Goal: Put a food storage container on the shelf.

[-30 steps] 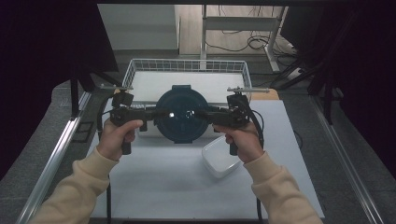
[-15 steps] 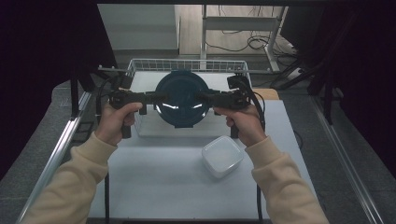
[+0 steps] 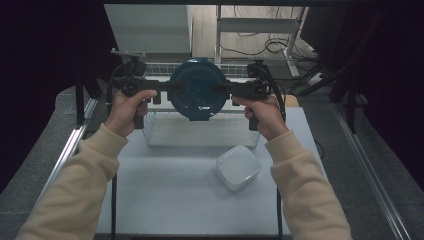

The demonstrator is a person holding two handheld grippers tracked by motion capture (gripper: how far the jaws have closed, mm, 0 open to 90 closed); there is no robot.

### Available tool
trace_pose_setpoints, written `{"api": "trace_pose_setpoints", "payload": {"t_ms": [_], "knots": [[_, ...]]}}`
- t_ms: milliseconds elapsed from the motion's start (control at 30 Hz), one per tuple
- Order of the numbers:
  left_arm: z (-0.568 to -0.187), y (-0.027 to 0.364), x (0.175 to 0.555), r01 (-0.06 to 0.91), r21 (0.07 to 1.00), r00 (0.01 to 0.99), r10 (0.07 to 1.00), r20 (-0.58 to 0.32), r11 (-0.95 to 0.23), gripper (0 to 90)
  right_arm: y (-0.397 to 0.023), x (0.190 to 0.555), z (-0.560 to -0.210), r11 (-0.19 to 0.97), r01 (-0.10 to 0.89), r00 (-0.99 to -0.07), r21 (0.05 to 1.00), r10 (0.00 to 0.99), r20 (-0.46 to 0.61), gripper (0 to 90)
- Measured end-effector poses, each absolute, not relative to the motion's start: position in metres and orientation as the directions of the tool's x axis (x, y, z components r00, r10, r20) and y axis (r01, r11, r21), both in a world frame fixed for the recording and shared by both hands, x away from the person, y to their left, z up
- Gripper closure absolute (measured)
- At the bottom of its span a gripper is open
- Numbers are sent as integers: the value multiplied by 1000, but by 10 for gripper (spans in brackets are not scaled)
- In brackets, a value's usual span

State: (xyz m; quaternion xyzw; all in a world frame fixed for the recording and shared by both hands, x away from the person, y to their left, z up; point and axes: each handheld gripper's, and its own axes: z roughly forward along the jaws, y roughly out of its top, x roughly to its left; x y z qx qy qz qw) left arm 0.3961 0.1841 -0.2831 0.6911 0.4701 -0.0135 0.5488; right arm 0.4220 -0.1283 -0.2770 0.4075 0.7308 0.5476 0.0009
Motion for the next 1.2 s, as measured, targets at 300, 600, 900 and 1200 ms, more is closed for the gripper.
{"api": "trace_pose_setpoints", "payload": {"t_ms": [300, 600, 900, 1200], "knots": [[-290, 179, 427, 685, 728, 552, 622, -555, 42, 401, -135, 447, -283, 50, 608, -652, 792, 602, 462, 378], [-300, 180, 443, 717, 695, 528, 615, -586, 47, 401, -135, 461, -292, 35, 640, -623, 768, 608, 492, 381], [-308, 182, 456, 749, 658, 488, 606, -628, 79, 395, -133, 472, -299, 0, 669, -585, 743, 617, 526, 377], [-320, 183, 477, 786, 600, 425, 575, -699, 148, 385, -132, 487, -309, -56, 714, -523, 698, 621, 584, 347]]}}
